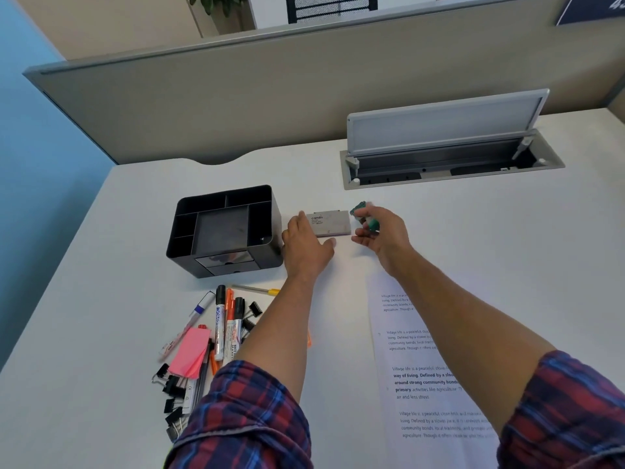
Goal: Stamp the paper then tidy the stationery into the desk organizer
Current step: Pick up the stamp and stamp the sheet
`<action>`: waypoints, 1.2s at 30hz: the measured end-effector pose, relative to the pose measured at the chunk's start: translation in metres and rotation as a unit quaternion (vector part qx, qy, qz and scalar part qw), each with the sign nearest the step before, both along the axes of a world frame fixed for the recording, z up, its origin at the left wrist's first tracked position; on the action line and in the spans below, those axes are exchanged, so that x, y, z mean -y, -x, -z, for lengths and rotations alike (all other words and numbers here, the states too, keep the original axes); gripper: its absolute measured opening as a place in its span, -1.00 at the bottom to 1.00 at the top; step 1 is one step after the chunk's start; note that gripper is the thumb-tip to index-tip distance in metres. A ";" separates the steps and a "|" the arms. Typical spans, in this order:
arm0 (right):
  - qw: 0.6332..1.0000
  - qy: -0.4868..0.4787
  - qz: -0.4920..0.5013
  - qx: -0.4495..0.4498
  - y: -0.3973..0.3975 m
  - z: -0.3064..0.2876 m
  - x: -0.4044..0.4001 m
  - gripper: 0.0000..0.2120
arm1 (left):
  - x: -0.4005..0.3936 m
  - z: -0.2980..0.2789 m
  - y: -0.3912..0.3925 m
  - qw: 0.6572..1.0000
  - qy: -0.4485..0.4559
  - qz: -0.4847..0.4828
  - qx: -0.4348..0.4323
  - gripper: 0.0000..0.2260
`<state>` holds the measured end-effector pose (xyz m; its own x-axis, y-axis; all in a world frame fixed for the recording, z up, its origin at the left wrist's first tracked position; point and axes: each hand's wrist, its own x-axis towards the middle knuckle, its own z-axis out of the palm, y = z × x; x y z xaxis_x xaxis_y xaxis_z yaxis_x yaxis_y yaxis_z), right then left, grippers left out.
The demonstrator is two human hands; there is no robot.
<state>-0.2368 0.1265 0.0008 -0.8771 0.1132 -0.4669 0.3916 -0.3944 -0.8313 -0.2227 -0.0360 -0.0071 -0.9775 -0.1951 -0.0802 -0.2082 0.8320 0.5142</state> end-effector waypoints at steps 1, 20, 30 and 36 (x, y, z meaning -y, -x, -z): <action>0.999 -0.027 -0.018 -0.015 0.001 0.000 -0.001 -0.89 | 0.001 0.000 0.002 1.000 0.001 0.004 0.003 -0.19; 0.865 -0.434 -0.182 -0.174 0.022 0.010 -0.001 -0.71 | 0.005 0.009 0.018 0.999 0.001 0.034 -0.001 -0.42; 0.696 -0.619 -0.301 -0.204 0.040 0.027 -0.005 -0.12 | 0.007 0.014 0.022 0.998 -0.034 0.044 -0.019 -0.40; 0.671 -0.628 -0.322 -0.226 0.048 0.023 -0.011 -0.17 | 0.008 0.017 0.018 0.997 -0.029 0.069 -0.037 -0.43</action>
